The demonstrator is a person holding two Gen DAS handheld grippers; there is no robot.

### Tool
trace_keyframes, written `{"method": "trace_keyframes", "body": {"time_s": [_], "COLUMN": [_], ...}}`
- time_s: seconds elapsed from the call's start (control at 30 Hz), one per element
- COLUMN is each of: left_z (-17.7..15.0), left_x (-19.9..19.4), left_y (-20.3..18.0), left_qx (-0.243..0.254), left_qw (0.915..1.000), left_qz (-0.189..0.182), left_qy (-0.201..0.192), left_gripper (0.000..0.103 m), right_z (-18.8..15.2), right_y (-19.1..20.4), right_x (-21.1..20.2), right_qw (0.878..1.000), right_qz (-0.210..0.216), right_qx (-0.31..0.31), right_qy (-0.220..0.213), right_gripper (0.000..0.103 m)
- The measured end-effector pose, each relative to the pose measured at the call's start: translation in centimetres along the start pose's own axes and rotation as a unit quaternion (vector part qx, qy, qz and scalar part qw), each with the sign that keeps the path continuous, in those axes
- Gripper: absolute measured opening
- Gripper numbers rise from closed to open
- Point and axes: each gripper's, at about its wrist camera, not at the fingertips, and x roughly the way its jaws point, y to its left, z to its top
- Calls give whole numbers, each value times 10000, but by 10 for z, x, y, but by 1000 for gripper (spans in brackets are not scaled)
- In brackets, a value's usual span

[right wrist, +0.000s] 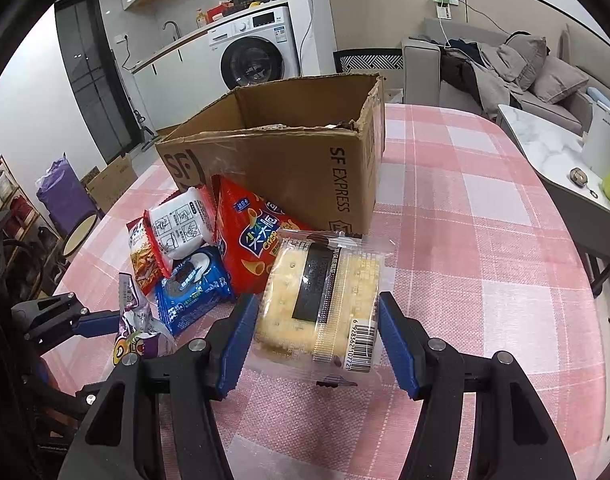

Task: Organize snacks
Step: 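Lift the cracker pack and candy bag and carry both over the box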

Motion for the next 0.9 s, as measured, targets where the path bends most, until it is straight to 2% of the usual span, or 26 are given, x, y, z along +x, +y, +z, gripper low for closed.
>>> {"method": "trace_keyframes", "body": {"time_s": [0.9], "left_z": [9], "left_x": [-58], "left_y": [26], "left_qx": [-595], "left_qw": [9954], "left_qz": [253], "left_qy": [-700], "left_gripper": [50], "right_z": [10], "right_y": [8], "right_x": [-46], "right_qw": [9979], "right_qz": [165], "right_qx": [-75], "right_qy": [-618], "right_gripper": [61]}}
